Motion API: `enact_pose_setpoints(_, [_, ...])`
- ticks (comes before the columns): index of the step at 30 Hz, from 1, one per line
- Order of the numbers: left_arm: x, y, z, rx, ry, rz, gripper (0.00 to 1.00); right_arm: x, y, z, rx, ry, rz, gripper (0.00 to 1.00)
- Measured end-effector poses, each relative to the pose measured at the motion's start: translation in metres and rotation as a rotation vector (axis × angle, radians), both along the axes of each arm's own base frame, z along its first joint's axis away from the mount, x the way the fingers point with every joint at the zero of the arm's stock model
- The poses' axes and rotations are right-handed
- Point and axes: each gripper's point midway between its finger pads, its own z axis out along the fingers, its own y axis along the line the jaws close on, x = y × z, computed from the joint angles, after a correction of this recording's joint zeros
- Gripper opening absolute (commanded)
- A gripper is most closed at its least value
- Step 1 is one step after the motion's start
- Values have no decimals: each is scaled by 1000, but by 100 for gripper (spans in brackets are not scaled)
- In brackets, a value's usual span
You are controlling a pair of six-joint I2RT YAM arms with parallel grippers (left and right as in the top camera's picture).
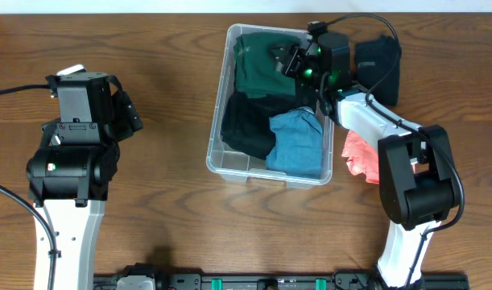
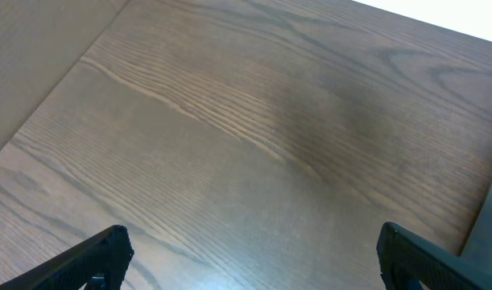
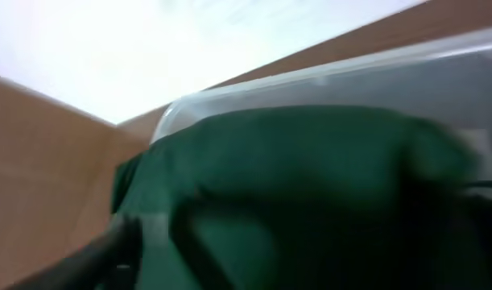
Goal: Pack container
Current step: 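Press the green garment flat into the container's upper left with the right gripper, then release the green garment and withdraw the right gripper to the right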
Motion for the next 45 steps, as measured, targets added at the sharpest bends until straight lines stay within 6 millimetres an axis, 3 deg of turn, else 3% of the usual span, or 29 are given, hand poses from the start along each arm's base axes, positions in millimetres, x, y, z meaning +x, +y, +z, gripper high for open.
enact_pose_setpoints(6, [0,0,0,0,0,0,98,-5,-8,2,-41,-18,64,84])
enact_pose_setpoints(9, [0,0,0,0,0,0,98,1,-30,15,-44,-46,35,81])
enact_pose_setpoints(12, [0,0,0,0,0,0,98,8,-60,42,-40,-96,-14,79])
enact_pose_setpoints(16, [0,0,0,0,0,0,98,4,-79,93,-24,-196,-25,62])
enact_pose_setpoints(19, [0,0,0,0,0,0,98,-8,-68,126,-8,-266,21,45])
enact_pose_setpoints(22, [0,0,0,0,0,0,98,-20,-46,138,1,-296,81,25])
enact_pose_setpoints(25, [0,0,0,0,0,0,98,-29,-15,130,-12,-295,144,8])
enact_pose_setpoints(28, [0,0,0,0,0,0,98,-31,13,113,-41,-290,159,11])
enact_pose_setpoints(33, [0,0,0,0,0,0,98,-19,43,91,-119,-390,144,10])
enact_pose_setpoints(36, [0,0,0,0,0,0,98,-11,47,72,-159,-403,115,9])
enact_pose_setpoints(45, [0,0,0,0,0,0,98,15,32,-31,-277,-278,8,7])
